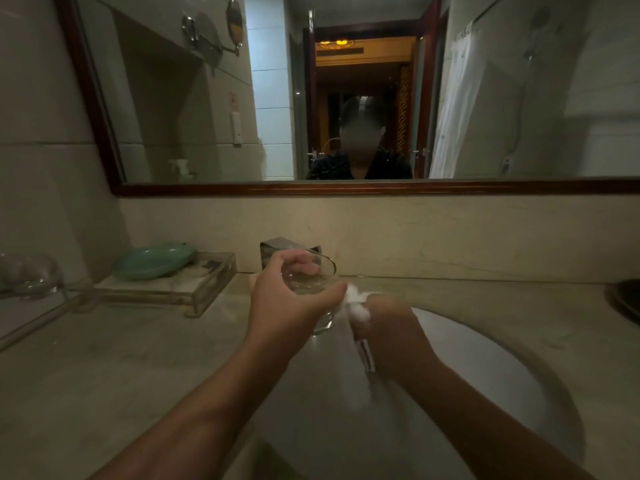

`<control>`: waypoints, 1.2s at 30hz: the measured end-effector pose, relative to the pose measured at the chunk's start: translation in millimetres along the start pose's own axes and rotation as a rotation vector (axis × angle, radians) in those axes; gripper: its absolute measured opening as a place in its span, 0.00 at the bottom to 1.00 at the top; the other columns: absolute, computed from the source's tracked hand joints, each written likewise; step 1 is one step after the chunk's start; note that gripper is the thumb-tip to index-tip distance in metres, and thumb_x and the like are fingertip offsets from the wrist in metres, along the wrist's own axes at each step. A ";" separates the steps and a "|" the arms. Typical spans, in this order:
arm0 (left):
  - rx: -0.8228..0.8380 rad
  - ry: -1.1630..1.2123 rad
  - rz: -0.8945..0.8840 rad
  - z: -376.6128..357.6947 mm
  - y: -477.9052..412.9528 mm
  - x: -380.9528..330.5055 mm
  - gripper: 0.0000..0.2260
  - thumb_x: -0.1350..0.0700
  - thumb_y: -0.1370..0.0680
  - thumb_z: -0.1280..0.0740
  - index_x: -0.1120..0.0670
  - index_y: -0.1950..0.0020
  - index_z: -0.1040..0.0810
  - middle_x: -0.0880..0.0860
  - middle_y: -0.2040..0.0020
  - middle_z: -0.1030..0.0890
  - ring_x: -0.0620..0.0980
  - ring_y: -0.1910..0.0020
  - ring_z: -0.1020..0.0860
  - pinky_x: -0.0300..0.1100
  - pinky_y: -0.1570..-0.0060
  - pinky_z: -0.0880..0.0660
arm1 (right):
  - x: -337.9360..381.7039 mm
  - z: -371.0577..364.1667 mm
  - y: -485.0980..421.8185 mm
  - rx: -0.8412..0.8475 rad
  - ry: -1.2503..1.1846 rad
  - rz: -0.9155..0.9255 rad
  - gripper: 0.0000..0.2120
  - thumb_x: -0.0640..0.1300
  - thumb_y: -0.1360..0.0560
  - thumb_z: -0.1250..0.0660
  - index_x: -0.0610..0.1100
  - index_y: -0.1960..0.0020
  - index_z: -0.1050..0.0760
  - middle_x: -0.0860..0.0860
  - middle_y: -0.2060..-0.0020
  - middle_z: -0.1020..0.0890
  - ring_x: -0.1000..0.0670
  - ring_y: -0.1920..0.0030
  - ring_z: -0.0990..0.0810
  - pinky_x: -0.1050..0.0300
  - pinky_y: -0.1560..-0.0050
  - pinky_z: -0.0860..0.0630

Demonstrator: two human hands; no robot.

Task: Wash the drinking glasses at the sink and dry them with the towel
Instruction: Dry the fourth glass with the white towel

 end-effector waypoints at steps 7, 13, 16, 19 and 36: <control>0.038 -0.224 0.042 28.7 -20.0 31.8 0.21 0.54 0.34 0.18 0.47 0.46 0.22 0.46 0.50 0.17 0.42 0.53 0.19 0.30 0.61 0.25 | 17.3 -84.2 46.7 0.678 -0.146 -0.119 0.23 0.48 0.28 0.24 0.42 0.37 0.24 0.46 0.45 0.21 0.48 0.45 0.22 0.63 0.52 0.26; -0.059 -0.186 0.059 65.2 -21.2 39.5 0.23 0.58 0.34 0.17 0.52 0.44 0.20 0.48 0.51 0.17 0.34 0.60 0.20 0.26 0.62 0.26 | 64.6 -67.1 33.8 0.745 -0.315 0.090 0.07 0.45 0.24 0.27 0.50 0.55 0.26 0.54 0.59 0.22 0.55 0.62 0.25 0.77 0.72 0.34; -0.170 -0.158 0.056 100.9 -23.1 35.8 0.24 0.56 0.35 0.16 0.50 0.43 0.21 0.49 0.50 0.17 0.42 0.55 0.19 0.34 0.59 0.22 | 72.2 -58.1 4.8 0.530 -0.663 0.034 0.06 0.43 0.25 0.26 0.49 0.58 0.22 0.53 0.64 0.20 0.60 0.66 0.21 0.67 0.65 0.23; -0.314 -0.097 0.054 142.6 -23.9 30.0 0.25 0.51 0.39 0.17 0.46 0.45 0.21 0.48 0.51 0.16 0.44 0.56 0.17 0.50 0.51 0.17 | 60.8 -54.0 -28.6 0.008 -1.327 -0.240 0.07 0.42 0.22 0.30 0.50 0.45 0.19 0.52 0.53 0.14 0.50 0.49 0.15 0.48 0.49 0.17; -0.669 -0.148 0.128 400.2 -8.9 74.1 0.24 0.52 0.38 0.17 0.47 0.45 0.20 0.48 0.46 0.16 0.47 0.48 0.18 0.42 0.48 0.19 | 313.8 -125.1 -86.5 -0.004 -0.492 0.273 0.19 0.56 0.20 0.45 0.48 0.65 0.30 0.53 0.68 0.25 0.50 0.63 0.21 0.54 0.62 0.28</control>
Point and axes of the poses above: each hand's wrist, its own y-axis away from the middle knuckle, its own z-axis out of the back of the hand, x = y × z, the point moved 9 cm from there along -y, towards the middle knuckle
